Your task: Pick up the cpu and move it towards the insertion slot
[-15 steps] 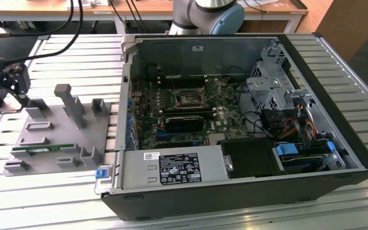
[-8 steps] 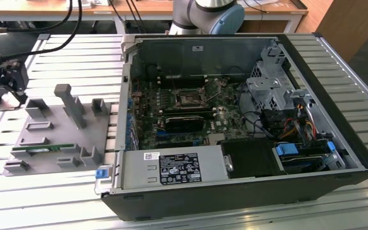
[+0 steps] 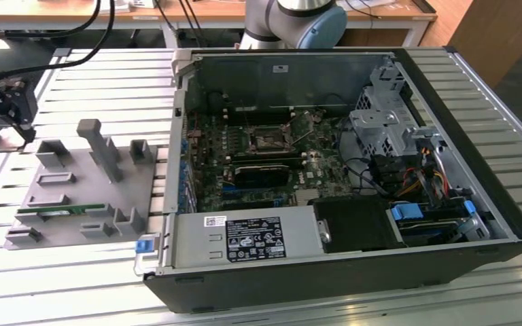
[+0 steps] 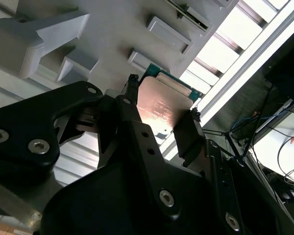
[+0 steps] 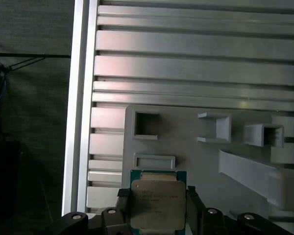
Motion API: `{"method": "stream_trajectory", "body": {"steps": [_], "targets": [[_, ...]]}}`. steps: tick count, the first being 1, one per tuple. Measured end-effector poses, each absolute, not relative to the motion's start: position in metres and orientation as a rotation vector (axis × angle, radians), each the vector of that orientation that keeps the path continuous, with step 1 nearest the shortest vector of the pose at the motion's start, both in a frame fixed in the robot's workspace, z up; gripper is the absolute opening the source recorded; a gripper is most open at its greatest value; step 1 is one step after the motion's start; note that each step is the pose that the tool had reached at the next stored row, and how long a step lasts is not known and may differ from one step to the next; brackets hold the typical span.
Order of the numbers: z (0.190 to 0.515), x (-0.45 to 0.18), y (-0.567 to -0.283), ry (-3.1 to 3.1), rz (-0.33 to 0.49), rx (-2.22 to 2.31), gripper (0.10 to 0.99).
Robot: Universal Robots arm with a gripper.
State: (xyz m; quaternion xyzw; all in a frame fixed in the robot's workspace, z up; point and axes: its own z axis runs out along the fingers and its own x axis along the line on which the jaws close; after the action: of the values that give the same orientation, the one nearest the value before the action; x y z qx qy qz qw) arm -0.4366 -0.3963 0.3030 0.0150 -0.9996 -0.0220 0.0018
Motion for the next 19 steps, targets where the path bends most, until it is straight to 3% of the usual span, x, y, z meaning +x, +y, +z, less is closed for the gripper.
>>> {"method": "stream_trajectory", "body": {"steps": [19], "targets": [[0.326, -0.437, -0.392, -3.137, -0.069, 0.038, 0.541]]}}
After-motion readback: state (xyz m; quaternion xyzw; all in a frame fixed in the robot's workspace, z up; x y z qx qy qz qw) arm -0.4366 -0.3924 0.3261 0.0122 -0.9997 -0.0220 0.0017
